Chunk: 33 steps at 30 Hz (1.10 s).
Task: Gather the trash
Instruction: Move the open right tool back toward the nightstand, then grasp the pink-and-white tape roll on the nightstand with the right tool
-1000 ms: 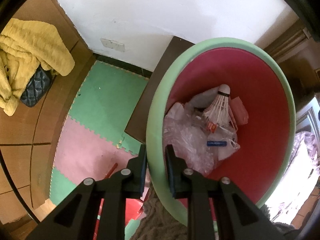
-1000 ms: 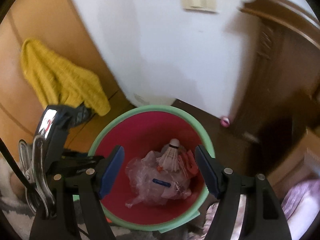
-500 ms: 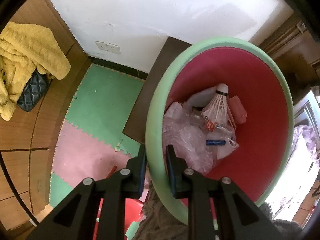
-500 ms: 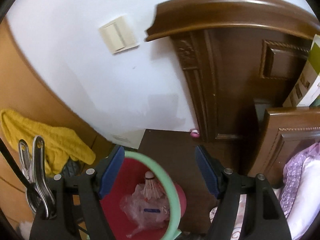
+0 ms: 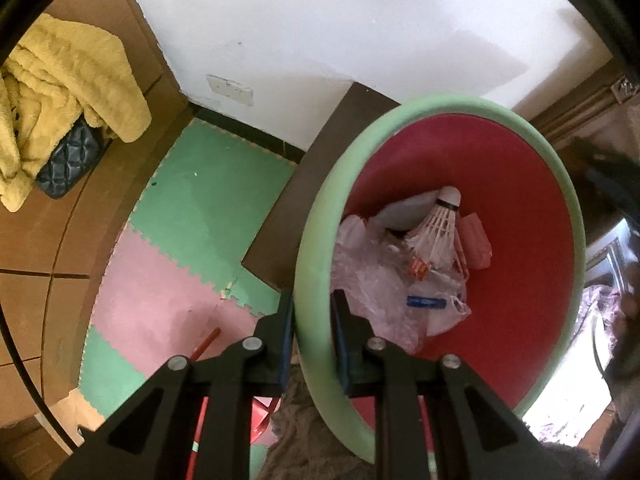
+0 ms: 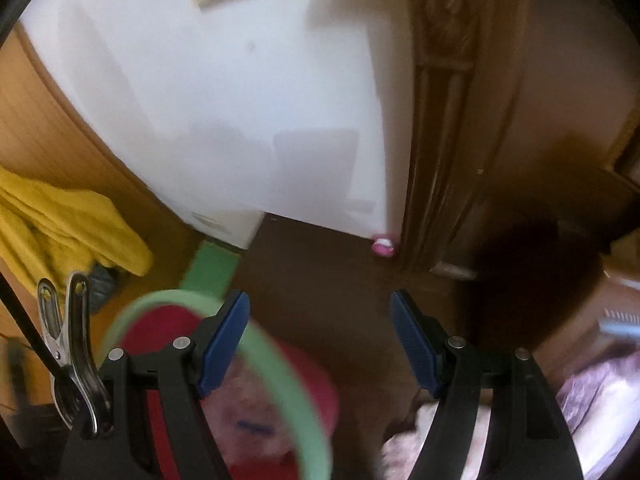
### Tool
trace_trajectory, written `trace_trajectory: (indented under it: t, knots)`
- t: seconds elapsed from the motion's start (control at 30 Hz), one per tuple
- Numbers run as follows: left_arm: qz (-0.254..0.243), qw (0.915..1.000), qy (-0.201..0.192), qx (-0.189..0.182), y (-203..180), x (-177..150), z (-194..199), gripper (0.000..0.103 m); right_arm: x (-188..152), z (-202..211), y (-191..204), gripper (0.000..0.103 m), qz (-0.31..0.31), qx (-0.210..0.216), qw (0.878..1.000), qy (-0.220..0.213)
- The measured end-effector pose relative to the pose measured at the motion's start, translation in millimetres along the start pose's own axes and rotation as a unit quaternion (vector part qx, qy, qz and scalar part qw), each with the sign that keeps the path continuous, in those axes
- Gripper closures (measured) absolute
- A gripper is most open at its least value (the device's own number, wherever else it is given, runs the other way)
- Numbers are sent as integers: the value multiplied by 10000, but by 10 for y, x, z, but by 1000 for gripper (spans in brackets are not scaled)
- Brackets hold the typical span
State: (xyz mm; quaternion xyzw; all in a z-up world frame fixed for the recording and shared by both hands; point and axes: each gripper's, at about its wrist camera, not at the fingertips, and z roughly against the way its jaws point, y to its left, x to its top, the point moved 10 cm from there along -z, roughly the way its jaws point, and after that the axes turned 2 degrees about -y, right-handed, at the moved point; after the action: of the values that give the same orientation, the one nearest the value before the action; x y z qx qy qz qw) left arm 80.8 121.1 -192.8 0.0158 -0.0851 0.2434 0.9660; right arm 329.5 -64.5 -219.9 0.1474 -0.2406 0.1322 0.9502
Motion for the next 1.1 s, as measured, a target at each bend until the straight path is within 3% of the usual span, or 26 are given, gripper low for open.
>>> trace_trajectory:
  t: [0.1, 0.13, 0.17, 0.27, 0.33, 0.4, 0.5, 0.57, 0.63, 0.7, 0.83, 0.93, 1.1]
  knots:
    - [-43, 9998, 13, 172, -12, -5, -5, 86, -44, -482, -47, 29, 152, -81, 9996, 229]
    - [-78, 9995, 17, 314, -6, -10, -4, 86, -50, -630, -43, 26, 133, 65, 9995, 265]
    - [-93, 9990, 30, 428, 7, -16, -8, 86, -10, -771, -6, 21, -60, 599, 9980, 175]
    - [35, 9988, 203, 455, 4, -74, -28, 86, 109, -1073, -165, 20, -366, 638, 9973, 45]
    - [-12, 9981, 237, 564, -20, -86, -32, 85, 136, -1282, -210, 19, -692, 1000, 9924, 175]
    - [-79, 9971, 283, 703, -37, -102, -35, 85, 192, -1471, -295, 19, -846, 906, 9922, 163]
    - [-10, 9966, 326, 752, -45, -119, -37, 85, 228, -1658, -300, 19, -739, 777, 9939, -247]
    - [66, 9964, 367, 760, -41, -118, -38, 85, 46, -1942, -299, 19, -820, 726, 9938, 197]
    - [112, 9963, 380, 764, -9, -82, -24, 85, -96, -2192, -406, 19, -975, 254, 9936, 504]
    - [79, 9957, 377, 838, -8, -89, -25, 85, -112, -2308, -505, 19, -894, -240, 9948, 415]
    - [-176, 9927, 380, 1130, -46, -79, -23, 83, -142, -2501, -512, 19, 156, -1348, 9904, 253]
    - [-234, 9919, 367, 1194, -53, -95, -21, 82, -153, -2649, -406, 20, 1024, -1790, 9785, 60]
    - [-418, 9904, 365, 1262, -68, -97, -28, 81, -16, -2790, -421, 22, 923, -2287, 9690, -183]
